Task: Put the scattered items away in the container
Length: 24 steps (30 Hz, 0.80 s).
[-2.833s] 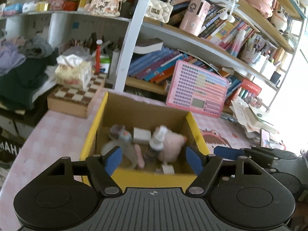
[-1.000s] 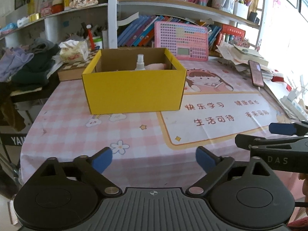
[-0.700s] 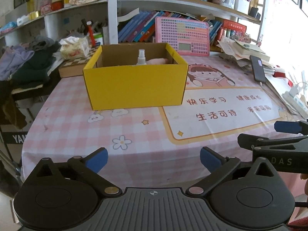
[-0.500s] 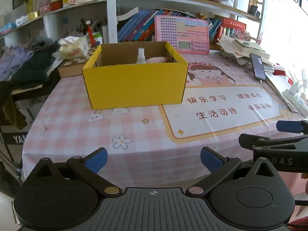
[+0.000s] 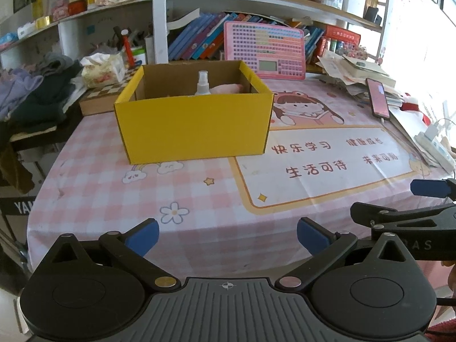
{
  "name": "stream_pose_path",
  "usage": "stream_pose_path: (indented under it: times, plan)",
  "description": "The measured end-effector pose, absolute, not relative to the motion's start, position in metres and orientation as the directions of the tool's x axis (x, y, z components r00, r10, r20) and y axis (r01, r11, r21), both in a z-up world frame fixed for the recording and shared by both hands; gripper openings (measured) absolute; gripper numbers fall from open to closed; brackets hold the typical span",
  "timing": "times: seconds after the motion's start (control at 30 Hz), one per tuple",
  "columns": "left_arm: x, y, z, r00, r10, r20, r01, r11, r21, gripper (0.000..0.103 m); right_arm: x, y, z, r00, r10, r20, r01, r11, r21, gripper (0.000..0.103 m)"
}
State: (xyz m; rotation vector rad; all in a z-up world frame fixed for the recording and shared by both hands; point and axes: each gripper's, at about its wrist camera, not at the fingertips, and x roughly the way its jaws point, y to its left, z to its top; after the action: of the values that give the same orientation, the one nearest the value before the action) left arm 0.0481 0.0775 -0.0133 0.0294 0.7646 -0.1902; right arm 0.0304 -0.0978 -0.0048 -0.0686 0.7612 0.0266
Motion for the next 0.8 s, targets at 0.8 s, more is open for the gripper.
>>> stream_pose_path:
  times: [0.8]
  plan:
    - [0.0475,0.0725,-0.0126,0.697,-0.153,-0.7,0.177,0.983,-0.039,0.103,0.0294,-0.1028,-0.0059,0.721,0.002,-0.693,-0.047,0.998,-0.045,0.101]
